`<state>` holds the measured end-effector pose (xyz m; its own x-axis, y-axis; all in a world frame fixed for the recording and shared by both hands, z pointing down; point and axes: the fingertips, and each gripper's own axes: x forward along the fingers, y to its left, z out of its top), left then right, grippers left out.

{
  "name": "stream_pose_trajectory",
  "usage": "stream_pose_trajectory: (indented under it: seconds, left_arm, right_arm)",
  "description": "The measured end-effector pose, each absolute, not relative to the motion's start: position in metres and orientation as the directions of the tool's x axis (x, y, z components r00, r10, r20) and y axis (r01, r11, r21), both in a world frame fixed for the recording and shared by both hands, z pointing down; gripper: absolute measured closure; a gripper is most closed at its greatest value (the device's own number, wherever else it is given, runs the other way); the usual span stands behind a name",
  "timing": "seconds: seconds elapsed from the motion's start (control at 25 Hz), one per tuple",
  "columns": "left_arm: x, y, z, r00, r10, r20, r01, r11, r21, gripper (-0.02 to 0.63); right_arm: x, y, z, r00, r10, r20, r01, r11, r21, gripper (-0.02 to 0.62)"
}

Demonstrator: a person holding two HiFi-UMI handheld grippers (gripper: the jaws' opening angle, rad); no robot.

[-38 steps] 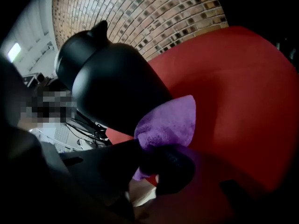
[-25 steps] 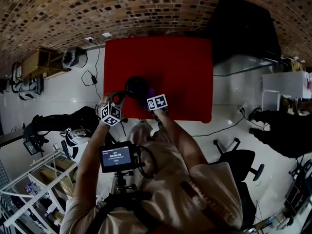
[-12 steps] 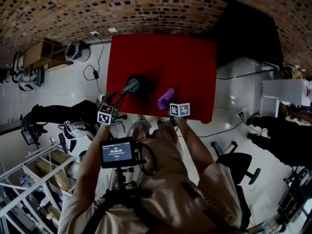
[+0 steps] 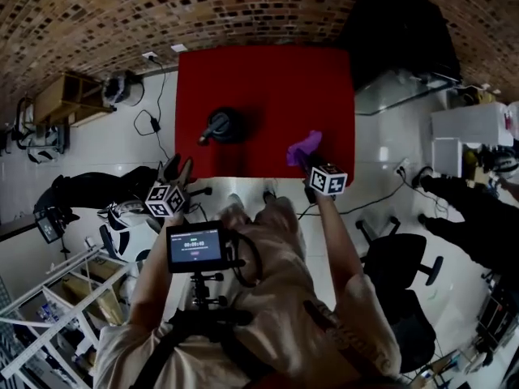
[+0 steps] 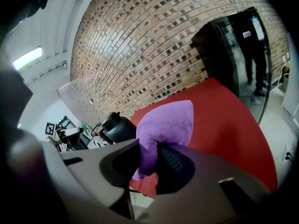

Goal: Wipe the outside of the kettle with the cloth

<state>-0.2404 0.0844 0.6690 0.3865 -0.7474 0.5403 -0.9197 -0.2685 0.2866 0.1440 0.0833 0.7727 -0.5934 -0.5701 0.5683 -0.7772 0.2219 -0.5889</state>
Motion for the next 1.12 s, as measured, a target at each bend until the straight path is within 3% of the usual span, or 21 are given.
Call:
stream_pose_trajectory:
  seconds: [0.24,0.4,0.72,1.12]
  left_arm:
    - [-0.227,0.094,0.652,0.462,-0.753,0.468,-0.882,-0.337,0.330,0.413]
    - [-0.226,0.095,0.606,0.499,-0.795,0.345,-0.855,-0.386,0.345,0.413]
    - [-0.238,0.144,0.570,0.598,-0.761,0.252,-0.789,-0.505,0.351,0.414]
    - [-0.276,0.166,0.576,0.537,-0.796,0.280,-0.834,-0.448,0.323,0.430]
  right_arm:
    - [0.149,0.103,0.680,-0.507,-0.742,0.439,-0.828,0.276,-0.489,0.500]
    - [0.141,0.130,0.622,-0.450,-0.806,0.383,-0.877,0.319,-0.360,0.502]
    - [0.110,0.198,0.572,-0.364,-0.854,0.371,-0.929,0.301,-0.216,0.502]
    - [0.082,0.215,0.585,-0.408,-0.831,0.377,-0.913,0.366,-0.181,0.502]
